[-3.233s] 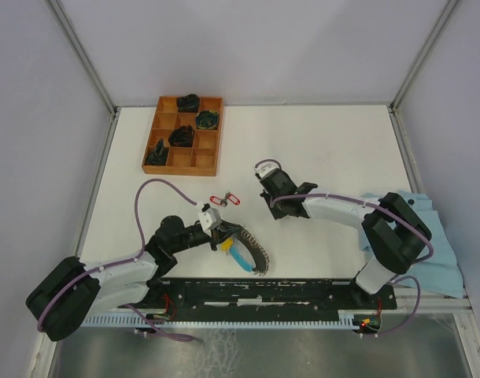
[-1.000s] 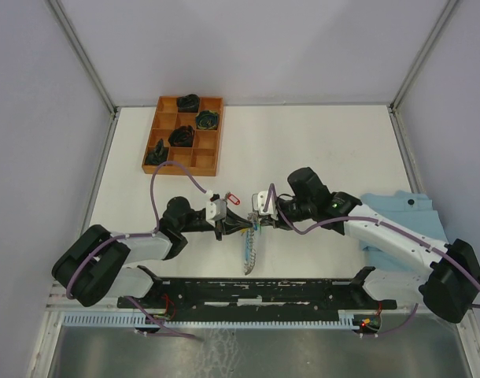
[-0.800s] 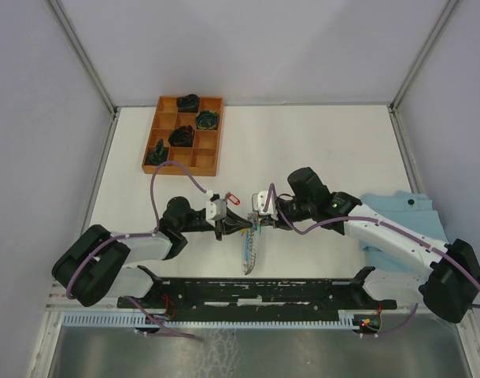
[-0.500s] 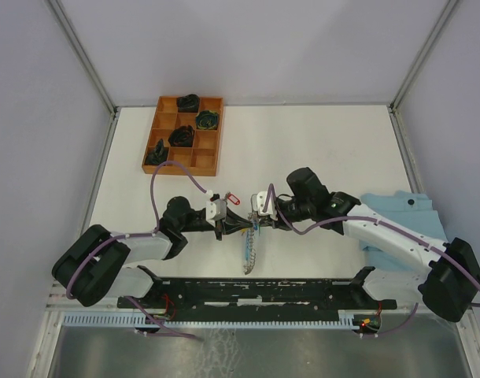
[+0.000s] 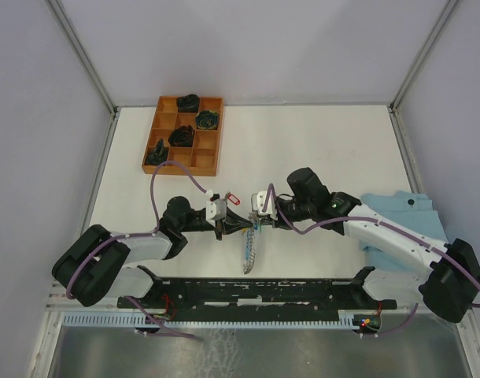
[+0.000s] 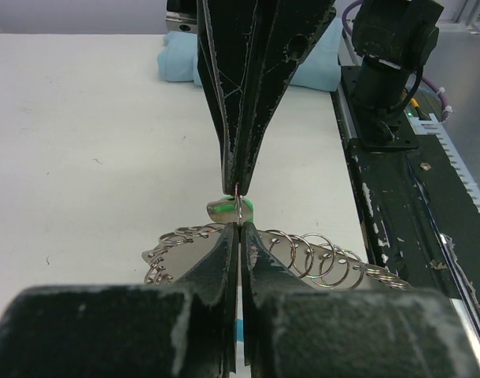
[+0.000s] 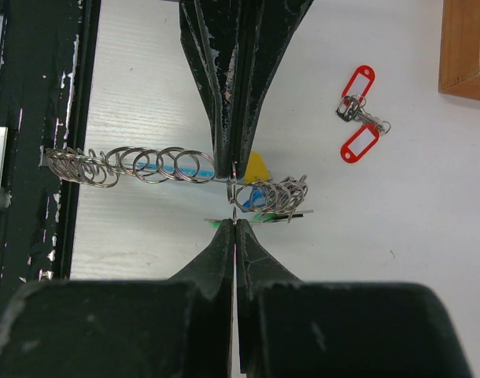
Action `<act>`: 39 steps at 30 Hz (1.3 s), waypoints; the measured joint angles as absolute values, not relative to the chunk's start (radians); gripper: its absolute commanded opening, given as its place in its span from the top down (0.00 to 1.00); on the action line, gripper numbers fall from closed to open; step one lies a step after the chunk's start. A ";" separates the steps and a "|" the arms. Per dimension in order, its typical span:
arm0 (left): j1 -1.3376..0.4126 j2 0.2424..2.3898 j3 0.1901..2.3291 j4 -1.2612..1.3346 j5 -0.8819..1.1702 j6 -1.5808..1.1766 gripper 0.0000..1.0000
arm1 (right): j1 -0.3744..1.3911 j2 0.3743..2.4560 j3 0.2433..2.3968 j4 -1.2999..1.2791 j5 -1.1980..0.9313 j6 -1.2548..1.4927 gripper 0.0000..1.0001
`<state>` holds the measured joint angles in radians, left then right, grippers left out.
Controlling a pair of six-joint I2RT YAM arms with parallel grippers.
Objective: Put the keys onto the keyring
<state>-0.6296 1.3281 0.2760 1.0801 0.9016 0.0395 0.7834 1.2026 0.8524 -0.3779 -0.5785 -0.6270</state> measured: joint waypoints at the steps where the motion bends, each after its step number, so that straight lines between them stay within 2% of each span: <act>1: -0.630 1.328 0.276 1.080 0.902 0.039 0.97 | 0.783 1.202 0.852 -0.377 -0.578 -0.627 0.99; 39: -0.629 1.329 0.285 1.079 0.926 0.039 0.97 | 0.787 1.194 0.842 -0.334 -0.621 -0.595 0.99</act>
